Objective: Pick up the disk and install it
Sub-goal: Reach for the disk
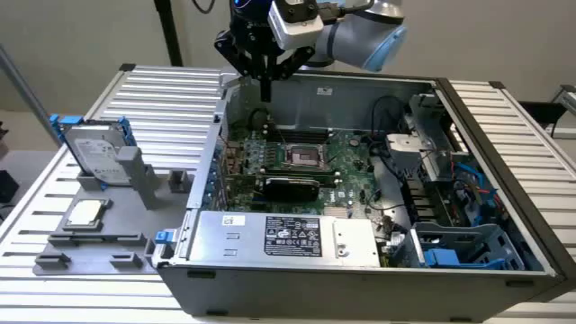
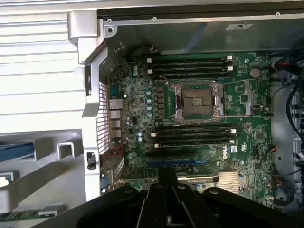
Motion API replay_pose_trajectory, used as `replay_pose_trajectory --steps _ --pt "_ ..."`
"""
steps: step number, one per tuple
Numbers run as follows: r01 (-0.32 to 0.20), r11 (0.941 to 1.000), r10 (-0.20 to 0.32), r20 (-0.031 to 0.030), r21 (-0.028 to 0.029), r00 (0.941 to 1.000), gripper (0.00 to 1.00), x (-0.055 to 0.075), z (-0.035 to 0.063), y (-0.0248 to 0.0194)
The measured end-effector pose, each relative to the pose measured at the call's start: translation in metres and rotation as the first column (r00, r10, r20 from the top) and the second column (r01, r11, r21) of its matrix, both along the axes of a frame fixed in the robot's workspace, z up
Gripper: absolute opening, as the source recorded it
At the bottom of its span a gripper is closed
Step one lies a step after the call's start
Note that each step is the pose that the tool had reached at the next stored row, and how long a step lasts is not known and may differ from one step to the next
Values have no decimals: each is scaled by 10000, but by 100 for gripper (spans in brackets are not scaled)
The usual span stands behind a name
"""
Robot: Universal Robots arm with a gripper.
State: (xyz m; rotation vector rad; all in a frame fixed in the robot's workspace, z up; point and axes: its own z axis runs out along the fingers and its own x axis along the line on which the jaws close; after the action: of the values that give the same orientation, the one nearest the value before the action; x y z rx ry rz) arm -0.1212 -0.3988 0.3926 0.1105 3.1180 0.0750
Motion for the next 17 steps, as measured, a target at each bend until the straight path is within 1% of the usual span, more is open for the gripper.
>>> replay_pose_trajectory --steps 14,17 --pt "0 10000 0 0 0 10000 11 0 0 0" --pt "1 10000 -1 0 -1 10000 11 -32 1 0"
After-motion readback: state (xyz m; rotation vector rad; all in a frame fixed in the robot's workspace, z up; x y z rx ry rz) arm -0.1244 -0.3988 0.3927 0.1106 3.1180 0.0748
